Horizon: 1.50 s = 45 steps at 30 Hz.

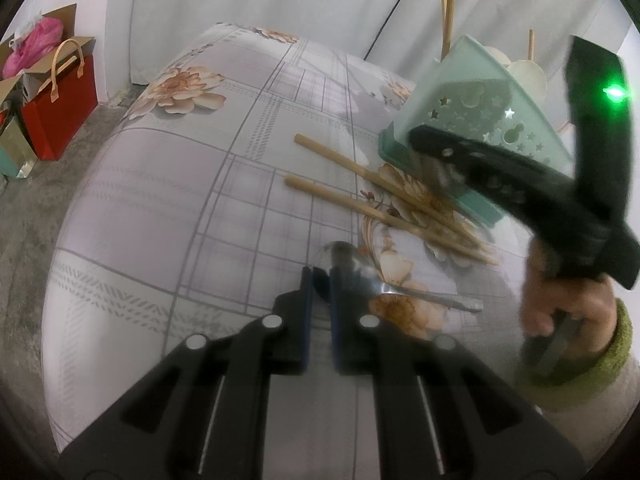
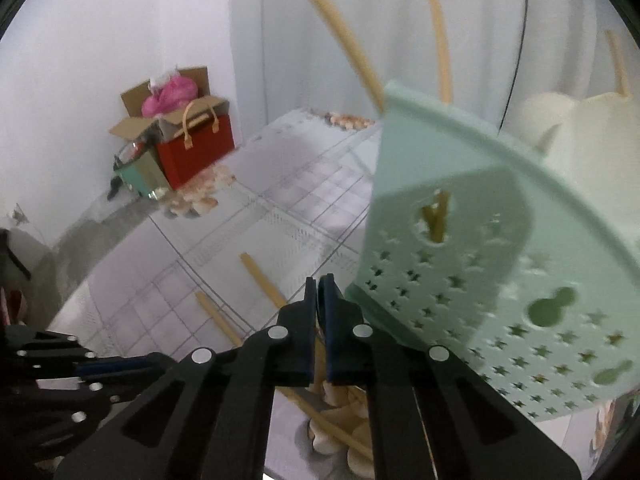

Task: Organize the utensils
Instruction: 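Lift the spoon toward the caddy with the left tool while the right tool lifts its spoon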

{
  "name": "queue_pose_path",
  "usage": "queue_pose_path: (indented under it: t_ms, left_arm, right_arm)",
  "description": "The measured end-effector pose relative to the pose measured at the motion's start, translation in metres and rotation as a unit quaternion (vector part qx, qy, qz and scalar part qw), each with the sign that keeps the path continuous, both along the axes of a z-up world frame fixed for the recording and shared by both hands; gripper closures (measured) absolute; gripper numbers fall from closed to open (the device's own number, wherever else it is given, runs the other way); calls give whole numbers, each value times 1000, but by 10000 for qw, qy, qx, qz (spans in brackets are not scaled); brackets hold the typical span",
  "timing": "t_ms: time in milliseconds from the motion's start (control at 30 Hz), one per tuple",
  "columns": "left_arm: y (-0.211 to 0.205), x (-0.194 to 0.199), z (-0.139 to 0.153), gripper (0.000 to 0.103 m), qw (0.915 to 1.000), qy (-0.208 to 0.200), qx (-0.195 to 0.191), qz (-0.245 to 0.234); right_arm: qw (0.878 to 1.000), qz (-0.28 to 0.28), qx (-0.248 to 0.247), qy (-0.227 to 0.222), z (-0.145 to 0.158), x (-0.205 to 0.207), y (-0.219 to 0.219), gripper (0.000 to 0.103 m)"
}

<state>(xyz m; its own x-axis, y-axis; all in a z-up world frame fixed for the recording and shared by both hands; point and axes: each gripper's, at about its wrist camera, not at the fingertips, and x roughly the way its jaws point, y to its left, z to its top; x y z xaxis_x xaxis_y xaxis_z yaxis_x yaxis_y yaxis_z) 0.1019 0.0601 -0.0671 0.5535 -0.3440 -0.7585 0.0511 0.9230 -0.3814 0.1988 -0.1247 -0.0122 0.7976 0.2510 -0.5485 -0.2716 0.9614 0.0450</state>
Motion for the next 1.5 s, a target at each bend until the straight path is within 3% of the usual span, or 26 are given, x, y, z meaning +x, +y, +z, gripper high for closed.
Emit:
queue_pose_path:
  t_ms: [133,333,633,800,967,1167,1300,1500]
  left_arm:
    - [2,-1,0,97,10000,-12,-68,26]
    - [5,-3,6,99,9996,-187,-220,50]
    - [8,-12,51,103,9941,-1014,-364,-88]
    - [7,-17,80,103,9887,-1446,-352,-167]
    - [9,-12,125,103,9790,-1962,-468,-292]
    - [20,-5,191,103,9541,-2909,-662,-272]
    - [16,10,222,103,9375,-3452,-420,-154]
    - [-9,36,235,103,9256,-3783,35,-118]
  right_arm:
    - [9990,-11,419,-151,17,-21,-17,100]
    - [9877,-77,1533,-313,44,-63,-66,100]
    - [9558,-431,2790,-822,69,-119,-133,100]
    - [9466,-634,2995,-1011,70,-139,-150,100]
    - [9407,-803,3087,-1154,69,-149,-158,100]
    - [9377,-900,3123,-1229,67,-156,-165,100]
    - [9323,-879,3278,-1248,65,-159,-168,100]
    - [9296,-911,3324,-1303,63,-162,-175,100]
